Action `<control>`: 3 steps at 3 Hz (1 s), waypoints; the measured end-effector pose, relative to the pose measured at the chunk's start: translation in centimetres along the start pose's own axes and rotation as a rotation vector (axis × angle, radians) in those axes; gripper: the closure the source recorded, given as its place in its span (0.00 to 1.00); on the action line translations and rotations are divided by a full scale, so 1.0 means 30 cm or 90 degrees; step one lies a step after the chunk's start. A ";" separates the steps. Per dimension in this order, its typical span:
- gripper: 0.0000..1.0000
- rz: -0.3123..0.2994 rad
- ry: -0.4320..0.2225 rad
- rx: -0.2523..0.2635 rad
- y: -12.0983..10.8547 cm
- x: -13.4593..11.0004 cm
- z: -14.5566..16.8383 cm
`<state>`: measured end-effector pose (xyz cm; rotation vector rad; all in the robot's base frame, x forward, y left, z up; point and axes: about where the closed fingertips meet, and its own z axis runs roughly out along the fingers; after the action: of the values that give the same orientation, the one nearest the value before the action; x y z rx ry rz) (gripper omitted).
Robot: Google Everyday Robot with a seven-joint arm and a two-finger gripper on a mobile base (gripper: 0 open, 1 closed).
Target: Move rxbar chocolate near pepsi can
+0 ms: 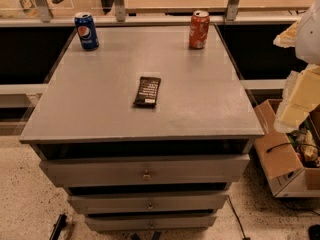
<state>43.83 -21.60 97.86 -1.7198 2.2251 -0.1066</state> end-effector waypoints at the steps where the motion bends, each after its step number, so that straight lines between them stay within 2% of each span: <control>1: 0.00 0.000 0.000 0.000 0.000 0.000 0.000; 2: 0.00 0.010 -0.005 0.005 -0.001 -0.011 -0.003; 3: 0.00 0.042 -0.028 0.014 0.004 -0.043 0.007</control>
Offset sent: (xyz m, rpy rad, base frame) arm 0.0017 0.0058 -0.0018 0.0260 0.0027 -0.0345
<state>44.08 -20.30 97.90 -1.6194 2.2380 -0.0765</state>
